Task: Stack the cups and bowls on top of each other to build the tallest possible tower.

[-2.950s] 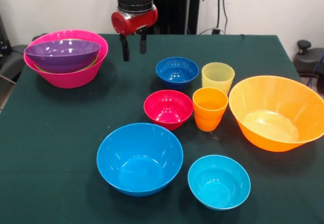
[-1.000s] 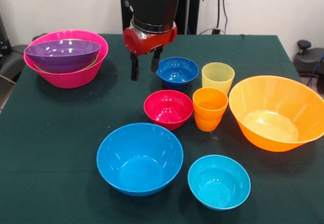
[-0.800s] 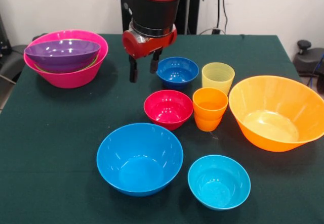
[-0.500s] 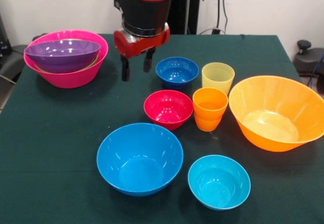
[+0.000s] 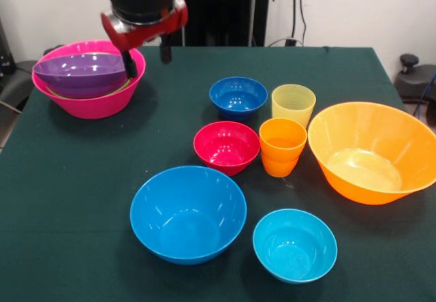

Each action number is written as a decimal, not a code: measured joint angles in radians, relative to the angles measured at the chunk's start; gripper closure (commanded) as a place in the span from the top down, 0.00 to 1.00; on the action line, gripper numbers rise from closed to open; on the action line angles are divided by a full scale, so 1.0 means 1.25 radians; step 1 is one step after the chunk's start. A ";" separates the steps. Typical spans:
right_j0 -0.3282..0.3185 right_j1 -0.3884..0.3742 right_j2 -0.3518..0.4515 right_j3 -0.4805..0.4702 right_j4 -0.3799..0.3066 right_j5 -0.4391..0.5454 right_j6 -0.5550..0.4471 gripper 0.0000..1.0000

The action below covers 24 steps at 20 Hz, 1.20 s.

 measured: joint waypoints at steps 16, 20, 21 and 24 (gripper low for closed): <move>0.041 0.076 0.071 -0.317 0.003 0.319 0.000 1.00; 0.056 0.092 0.075 -0.350 0.005 0.330 0.000 1.00; 0.059 0.096 0.075 -0.356 0.006 0.333 0.000 1.00; 0.063 0.102 0.075 -0.363 0.009 0.344 0.000 1.00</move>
